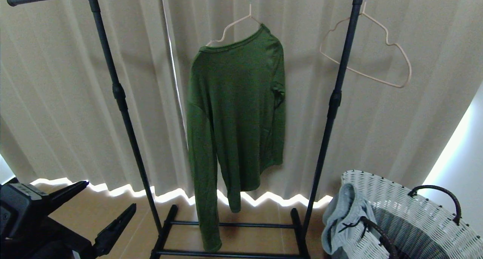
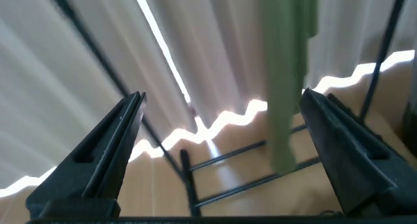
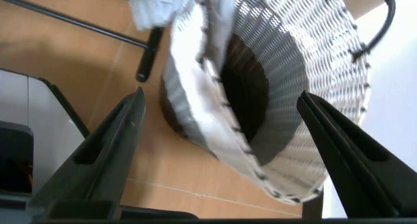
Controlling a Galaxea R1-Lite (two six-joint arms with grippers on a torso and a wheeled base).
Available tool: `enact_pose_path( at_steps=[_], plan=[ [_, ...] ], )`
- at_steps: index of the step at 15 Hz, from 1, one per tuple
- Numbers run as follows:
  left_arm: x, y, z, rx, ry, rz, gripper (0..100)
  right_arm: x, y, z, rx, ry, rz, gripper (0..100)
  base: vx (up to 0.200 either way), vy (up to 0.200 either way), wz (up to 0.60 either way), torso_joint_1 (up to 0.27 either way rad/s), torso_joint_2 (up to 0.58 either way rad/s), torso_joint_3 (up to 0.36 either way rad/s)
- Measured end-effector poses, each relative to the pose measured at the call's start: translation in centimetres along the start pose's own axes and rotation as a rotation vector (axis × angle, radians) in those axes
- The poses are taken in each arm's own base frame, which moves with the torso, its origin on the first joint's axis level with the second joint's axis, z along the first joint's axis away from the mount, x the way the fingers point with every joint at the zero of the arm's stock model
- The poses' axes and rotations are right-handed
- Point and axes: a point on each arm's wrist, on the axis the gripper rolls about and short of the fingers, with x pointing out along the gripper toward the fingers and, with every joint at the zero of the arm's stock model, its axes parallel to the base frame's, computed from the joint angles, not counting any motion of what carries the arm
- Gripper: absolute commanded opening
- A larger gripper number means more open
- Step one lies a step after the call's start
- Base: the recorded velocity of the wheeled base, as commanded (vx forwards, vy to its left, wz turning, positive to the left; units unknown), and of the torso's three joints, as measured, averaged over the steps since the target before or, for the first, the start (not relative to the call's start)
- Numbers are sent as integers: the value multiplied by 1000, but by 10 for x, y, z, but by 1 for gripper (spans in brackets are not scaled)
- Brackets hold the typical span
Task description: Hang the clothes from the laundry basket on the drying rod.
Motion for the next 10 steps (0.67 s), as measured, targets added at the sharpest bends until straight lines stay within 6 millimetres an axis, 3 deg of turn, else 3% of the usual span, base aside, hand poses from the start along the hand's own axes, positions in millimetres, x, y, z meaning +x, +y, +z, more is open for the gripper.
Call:
enact_pose_path(
  at_steps=[4, 10],
  plan=[
    [0, 0, 0, -4, -2, 1, 100, 0, 1, 3, -13, -12, 24, 100, 0, 0, 0, 0, 0, 0],
    [0, 0, 2, -5, -7, 4, 100, 8, -4, 38, -11, -2, 28, 100, 200, 0, 0, 4, 3, 2]
  ],
)
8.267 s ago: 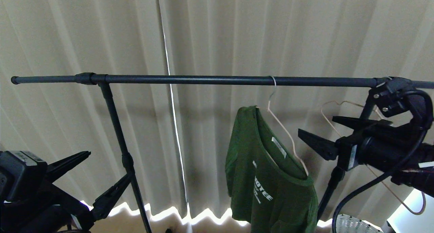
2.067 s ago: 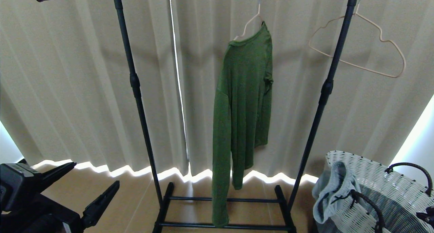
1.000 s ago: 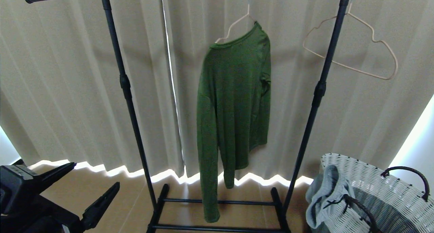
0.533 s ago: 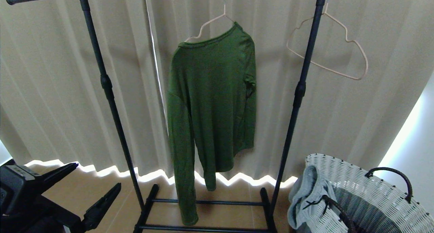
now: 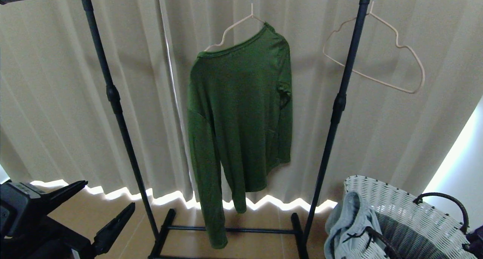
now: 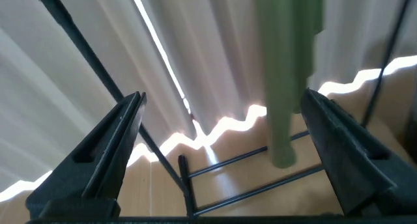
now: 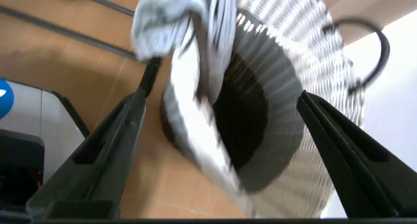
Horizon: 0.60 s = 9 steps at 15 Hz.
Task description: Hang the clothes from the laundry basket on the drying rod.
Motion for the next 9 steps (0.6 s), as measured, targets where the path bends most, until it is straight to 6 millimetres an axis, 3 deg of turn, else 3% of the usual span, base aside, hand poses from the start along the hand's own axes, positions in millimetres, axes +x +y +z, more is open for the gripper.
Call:
enact_pose_path(
  at_steps=[6, 9],
  plan=[
    [0, 0, 1, 2, -6, 1, 100, 13, -4, 21, 10, 33, -10, 100, 200, 0, 0, 2, 4, 5],
    [-1, 0, 0, 7, -4, -1, 100, 15, -5, 23, 14, 31, -17, 100, 0, 0, 0, 0, 0, 0]
  ],
)
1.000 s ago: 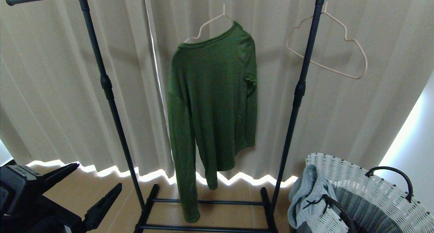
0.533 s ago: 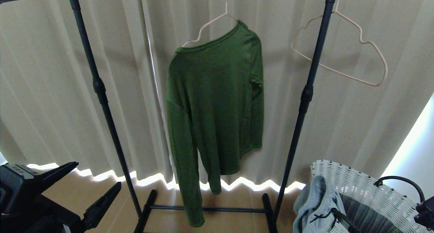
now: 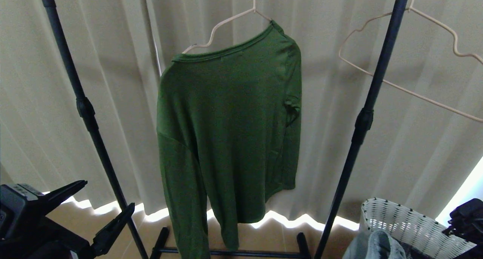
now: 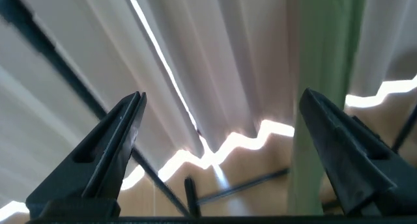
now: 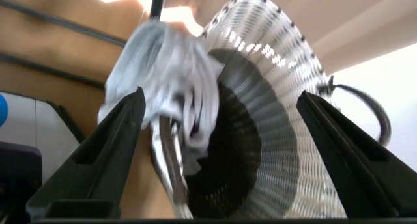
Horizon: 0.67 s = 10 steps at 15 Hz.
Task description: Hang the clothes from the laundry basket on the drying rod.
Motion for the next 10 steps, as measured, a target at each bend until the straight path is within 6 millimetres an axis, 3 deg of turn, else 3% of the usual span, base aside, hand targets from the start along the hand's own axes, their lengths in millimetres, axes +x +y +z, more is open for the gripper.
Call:
enact_pose_path(
  at_steps=[10],
  plan=[
    [0, 0, 0, 1, 0, -1, 100, 19, -4, 12, 26, 15, -28, 100, 0, 0, 0, 0, 0, 0]
  ],
)
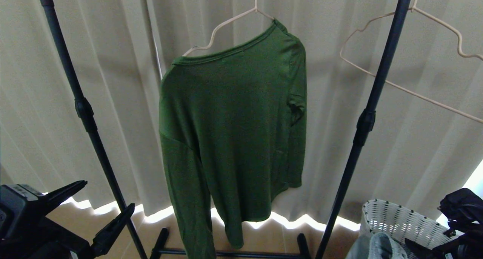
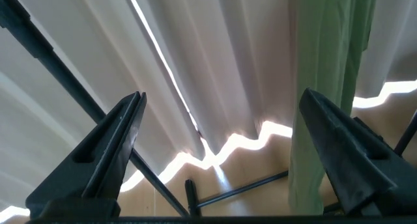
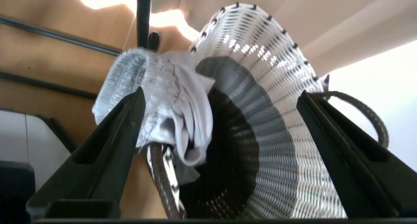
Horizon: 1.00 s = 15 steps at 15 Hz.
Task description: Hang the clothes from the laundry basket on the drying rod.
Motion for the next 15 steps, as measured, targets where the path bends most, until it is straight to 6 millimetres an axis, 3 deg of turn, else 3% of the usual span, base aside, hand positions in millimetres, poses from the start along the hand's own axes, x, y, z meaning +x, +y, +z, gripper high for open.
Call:
enact_pose_path(
  at_steps=[5, 9, 15],
  plan=[
    [-1, -1, 1, 1, -6, -7, 100, 7, 1, 1, -8, 22, 5, 100, 0, 0, 0, 0, 0, 0],
    [-1, -4, 7, 2, -42, -39, 100, 16, 0, 19, -57, 29, 13, 100, 0, 0, 0, 0, 0, 0],
    [-4, -4, 12, -1, -78, -45, 100, 65, 10, 32, -144, 211, 28, 100, 0, 0, 0, 0, 0, 0]
  ],
)
